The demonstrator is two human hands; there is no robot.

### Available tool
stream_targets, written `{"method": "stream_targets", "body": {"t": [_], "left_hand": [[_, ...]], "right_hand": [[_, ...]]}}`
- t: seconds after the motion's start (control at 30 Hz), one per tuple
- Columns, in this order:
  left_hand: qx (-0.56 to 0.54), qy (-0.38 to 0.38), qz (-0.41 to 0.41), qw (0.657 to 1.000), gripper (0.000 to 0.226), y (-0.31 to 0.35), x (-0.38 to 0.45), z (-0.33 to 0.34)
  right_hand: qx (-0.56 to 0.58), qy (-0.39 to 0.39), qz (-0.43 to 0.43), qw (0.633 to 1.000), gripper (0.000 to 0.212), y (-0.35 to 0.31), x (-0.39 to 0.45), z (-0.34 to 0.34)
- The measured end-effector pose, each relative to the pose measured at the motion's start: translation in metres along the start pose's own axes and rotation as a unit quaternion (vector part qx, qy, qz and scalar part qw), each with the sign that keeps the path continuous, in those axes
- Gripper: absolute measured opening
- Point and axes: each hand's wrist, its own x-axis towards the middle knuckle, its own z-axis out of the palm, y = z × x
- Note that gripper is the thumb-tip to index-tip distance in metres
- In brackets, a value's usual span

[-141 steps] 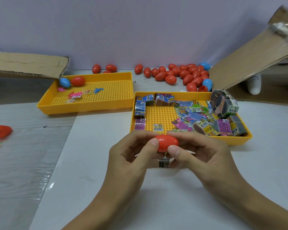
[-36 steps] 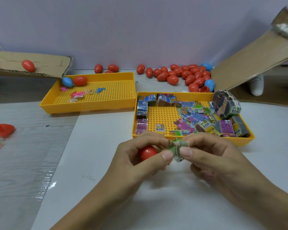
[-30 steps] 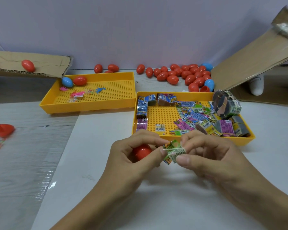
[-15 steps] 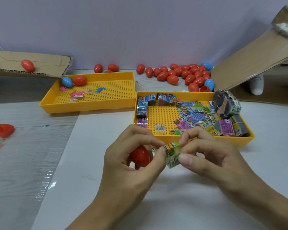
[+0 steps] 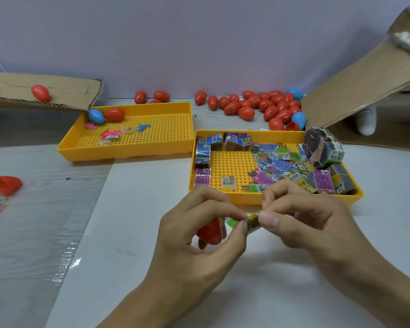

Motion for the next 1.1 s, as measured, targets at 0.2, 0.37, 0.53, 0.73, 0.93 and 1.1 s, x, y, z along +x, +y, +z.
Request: {"method": "stream_targets", "body": {"t": [0.2,0.37,0.53,0.73,0.93,1.1], "left_hand": [[-0.061,-0.021,-0.080,0.995,0.021,-0.001,-0.004,0.001],[-0.183,-0.031,-0.159,0.970,0.038,-0.007,-0.006,0.004],[-0.165,0.011,-0.126,0.978,0.030,-0.006,-0.005,0.005],[-0.169,0.004,-0.118,0.979,0.032,-0.005,-0.006,0.005],[-0.159,0.009,-0.082,0.984,0.032,-0.004,-0.005,0.007],[-0.150,0.018,-0.077,0.985,0.039,-0.006,-0.006,0.007]], "right_hand": [[0.010,0.040,0.008,0.999,0.023,0.003,0.002,-0.001],[-0.010,0.100,-0.021,0.995,0.042,0.004,0.003,-0.001],[-0.019,0.098,-0.036,0.994,0.037,0.005,0.002,0.002],[0.002,0.089,-0.064,0.994,0.010,-0.002,-0.002,0.011],[-0.030,0.095,-0.090,0.991,0.010,0.002,-0.003,0.011],[-0.008,0.084,-0.066,0.994,0.015,0.004,-0.003,0.012]]}}
